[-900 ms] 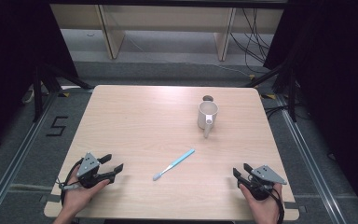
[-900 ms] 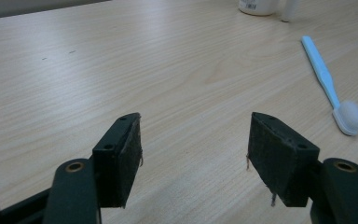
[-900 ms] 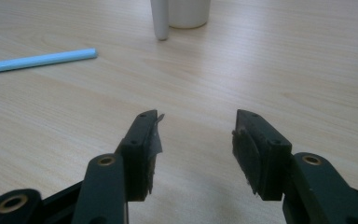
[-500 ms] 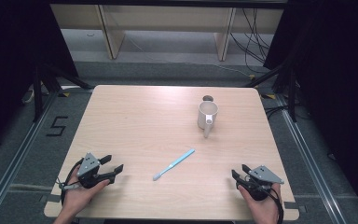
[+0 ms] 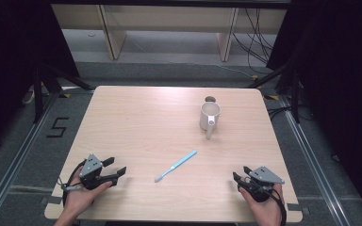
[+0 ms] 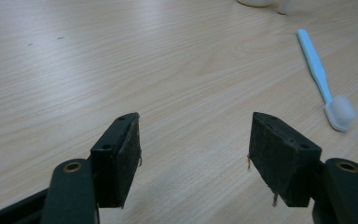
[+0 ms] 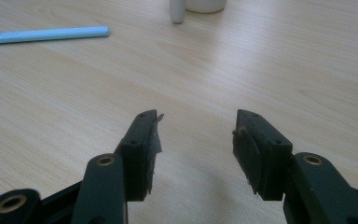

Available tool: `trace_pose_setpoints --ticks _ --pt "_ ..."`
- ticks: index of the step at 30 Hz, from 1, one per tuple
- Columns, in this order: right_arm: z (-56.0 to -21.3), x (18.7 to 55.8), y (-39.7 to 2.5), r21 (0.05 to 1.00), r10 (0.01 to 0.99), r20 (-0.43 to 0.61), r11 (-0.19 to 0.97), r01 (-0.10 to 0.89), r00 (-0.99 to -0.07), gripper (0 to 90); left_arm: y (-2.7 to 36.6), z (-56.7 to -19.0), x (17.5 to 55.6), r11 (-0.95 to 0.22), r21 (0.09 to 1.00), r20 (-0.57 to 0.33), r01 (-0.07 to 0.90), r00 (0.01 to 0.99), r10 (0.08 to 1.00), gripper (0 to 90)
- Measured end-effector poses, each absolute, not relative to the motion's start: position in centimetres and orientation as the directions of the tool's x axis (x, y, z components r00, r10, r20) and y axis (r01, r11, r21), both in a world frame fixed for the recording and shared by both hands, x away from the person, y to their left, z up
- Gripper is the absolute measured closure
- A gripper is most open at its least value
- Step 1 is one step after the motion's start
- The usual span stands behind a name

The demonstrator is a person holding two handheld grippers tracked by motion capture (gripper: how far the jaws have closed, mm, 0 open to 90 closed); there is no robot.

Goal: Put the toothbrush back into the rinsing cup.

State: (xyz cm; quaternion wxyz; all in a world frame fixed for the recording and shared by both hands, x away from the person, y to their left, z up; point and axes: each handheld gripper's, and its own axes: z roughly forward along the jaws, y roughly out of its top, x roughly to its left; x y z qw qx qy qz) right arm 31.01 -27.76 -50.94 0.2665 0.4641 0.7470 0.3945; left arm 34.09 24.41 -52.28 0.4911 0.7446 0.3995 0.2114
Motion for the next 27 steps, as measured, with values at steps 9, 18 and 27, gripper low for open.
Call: trace_pose_setpoints --ticks 9,18,27 --pt "-50.6 31.1 -27.8 0.841 0.901 -0.063 0.280 0.464 -0.429 50.5 23.3 -51.1 34.4 -0.241 0.881 -0.088 0.408 0.641 0.763 35.0" --pt "-50.6 31.0 -27.7 0.834 0.906 -0.034 0.257 0.487 -0.421 50.5 19.3 -48.9 35.7 -0.347 0.835 -0.100 0.427 0.738 0.667 37.0" --pt "-50.4 31.1 -28.0 0.841 0.902 -0.056 0.274 0.467 -0.428 50.8 14.9 -47.3 36.6 -0.497 0.753 -0.102 0.431 0.823 0.559 41.1"
